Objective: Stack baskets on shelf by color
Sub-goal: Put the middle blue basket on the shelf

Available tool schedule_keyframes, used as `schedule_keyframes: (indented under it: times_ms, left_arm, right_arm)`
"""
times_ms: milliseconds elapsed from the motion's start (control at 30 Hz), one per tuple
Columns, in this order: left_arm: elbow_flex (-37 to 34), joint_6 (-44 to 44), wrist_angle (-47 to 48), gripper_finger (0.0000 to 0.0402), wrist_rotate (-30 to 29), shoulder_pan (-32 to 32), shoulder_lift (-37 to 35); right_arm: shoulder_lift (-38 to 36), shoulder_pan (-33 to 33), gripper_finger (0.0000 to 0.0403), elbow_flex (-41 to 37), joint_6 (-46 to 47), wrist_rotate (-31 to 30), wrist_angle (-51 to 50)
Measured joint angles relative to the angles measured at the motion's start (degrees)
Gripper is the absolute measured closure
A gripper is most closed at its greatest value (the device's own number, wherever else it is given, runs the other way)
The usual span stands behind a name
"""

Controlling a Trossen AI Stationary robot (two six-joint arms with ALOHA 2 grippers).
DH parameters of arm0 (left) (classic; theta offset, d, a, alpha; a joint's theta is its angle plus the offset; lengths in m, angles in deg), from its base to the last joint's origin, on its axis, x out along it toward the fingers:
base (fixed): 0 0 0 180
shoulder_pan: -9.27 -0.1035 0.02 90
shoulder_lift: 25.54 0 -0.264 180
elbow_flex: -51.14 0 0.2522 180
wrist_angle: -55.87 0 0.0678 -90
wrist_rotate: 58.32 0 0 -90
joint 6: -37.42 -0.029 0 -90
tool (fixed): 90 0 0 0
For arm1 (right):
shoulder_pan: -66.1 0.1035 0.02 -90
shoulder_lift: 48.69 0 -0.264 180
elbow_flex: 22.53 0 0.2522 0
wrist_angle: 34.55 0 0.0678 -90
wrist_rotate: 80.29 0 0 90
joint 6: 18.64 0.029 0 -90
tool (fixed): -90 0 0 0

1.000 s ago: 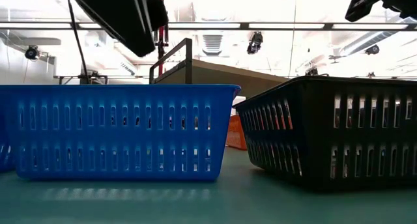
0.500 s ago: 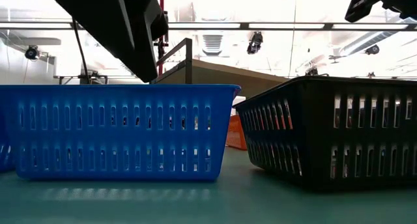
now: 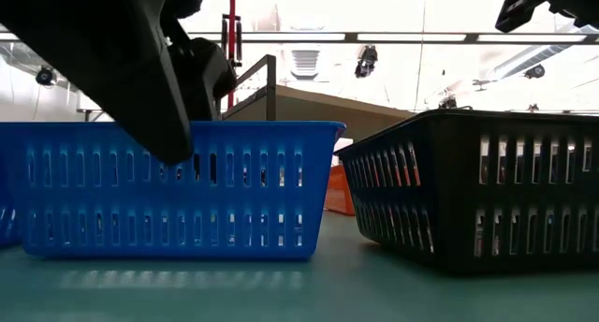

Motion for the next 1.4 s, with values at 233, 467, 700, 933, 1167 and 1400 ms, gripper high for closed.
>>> schedule_keyframes:
  times_ms: [233, 467, 700, 933, 1167, 1400]
  left_arm:
    - [-0.07, -0.18, 0.19, 0.0258, 0.00, 0.00, 0.00]
    - [-0.01, -0.17, 0.19, 0.0350, 0.74, 0.00, 0.00]
    - [2.04, -1.29, 0.61, 0.0395, 2.34, 0.17, -0.30]
    - [8.63, -8.77, 5.23, 0.0401, 4.96, 1.71, -4.14]
    - [18.13, -18.35, 17.00, 0.0401, 1.61, 2.01, -7.39]
    - [26.17, -49.90, 20.55, 0.0401, 0.66, -0.73, -7.63]
  right_arm:
    - [0.00, 0.00, 0.0394, 0.00, -0.47, -0.01, 0.00]
    - [0.00, 0.00, 0.0394, 0.00, -0.47, -0.01, 0.00]
    - [0.00, 0.00, 0.0394, 0.00, -0.47, -0.02, 0.01]
    - [-0.04, 0.00, 0.0394, 0.00, -0.43, -0.03, 0.04]
    - [-0.07, 0.00, 0.0394, 0.00, -0.42, -0.04, 0.05]
    - [-0.07, 0.00, 0.0394, 0.00, -0.41, -0.03, 0.04]
